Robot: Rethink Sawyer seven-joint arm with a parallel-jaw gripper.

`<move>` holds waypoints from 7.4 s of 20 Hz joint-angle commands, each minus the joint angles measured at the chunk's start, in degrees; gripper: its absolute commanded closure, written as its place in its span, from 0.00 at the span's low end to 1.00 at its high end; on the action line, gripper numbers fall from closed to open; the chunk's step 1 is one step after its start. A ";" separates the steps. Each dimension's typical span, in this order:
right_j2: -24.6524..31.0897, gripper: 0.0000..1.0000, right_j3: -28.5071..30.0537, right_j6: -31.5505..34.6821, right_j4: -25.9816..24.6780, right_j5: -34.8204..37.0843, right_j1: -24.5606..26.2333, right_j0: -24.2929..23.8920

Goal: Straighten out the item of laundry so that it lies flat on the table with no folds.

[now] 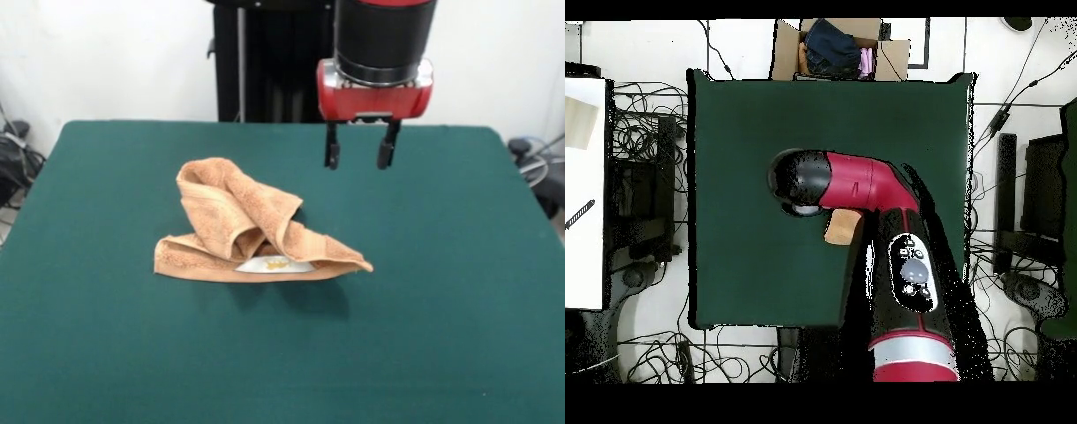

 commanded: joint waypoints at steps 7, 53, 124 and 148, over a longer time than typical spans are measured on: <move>6.75 0.00 2.38 -6.42 -2.34 3.29 -0.32 -6.45; 8.09 0.00 12.65 -0.27 -8.95 -3.49 -0.74 -9.73; 4.05 0.00 21.65 6.14 -9.66 -26.52 -6.11 -6.94; 4.95 0.00 23.55 6.30 -8.97 -30.82 -3.03 -9.05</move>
